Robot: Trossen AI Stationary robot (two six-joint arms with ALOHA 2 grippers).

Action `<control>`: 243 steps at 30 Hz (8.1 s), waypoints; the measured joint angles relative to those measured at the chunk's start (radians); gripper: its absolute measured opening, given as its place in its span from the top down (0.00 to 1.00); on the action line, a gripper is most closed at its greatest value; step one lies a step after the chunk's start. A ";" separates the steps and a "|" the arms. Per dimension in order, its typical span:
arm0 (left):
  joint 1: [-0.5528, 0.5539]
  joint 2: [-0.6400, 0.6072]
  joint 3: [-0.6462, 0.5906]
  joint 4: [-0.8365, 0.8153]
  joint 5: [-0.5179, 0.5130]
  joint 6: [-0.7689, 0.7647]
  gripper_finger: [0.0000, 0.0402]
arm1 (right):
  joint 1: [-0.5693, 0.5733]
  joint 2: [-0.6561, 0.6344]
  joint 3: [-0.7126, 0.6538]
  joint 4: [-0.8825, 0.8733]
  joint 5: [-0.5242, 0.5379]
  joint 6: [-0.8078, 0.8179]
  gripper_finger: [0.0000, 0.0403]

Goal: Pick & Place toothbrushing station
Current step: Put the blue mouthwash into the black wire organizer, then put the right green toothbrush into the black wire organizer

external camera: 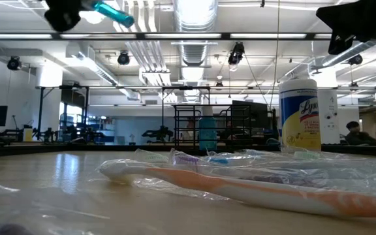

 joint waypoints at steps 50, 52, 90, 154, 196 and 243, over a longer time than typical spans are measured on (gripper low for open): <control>0.228 1.329 1.359 -0.705 0.100 0.606 0.76 | 0.000 0.005 0.000 -0.022 0.000 -0.008 0.98; 0.228 1.330 1.347 -0.680 0.103 0.633 0.76 | 0.000 0.005 0.000 -0.022 0.000 -0.008 0.98; 0.236 1.425 1.336 -0.661 0.085 0.729 0.76 | 0.000 0.006 0.000 -0.023 0.000 -0.015 0.98; 0.238 1.441 1.375 -0.759 0.034 0.988 0.76 | 0.000 0.006 0.000 -0.031 0.000 -0.046 0.98; 0.231 1.510 1.330 -0.737 0.045 1.018 0.76 | -0.001 0.006 0.000 -0.041 0.000 -0.046 0.98; 0.246 1.278 1.414 -0.901 0.249 0.805 0.66 | 0.000 0.005 0.000 -0.045 0.000 -0.051 0.98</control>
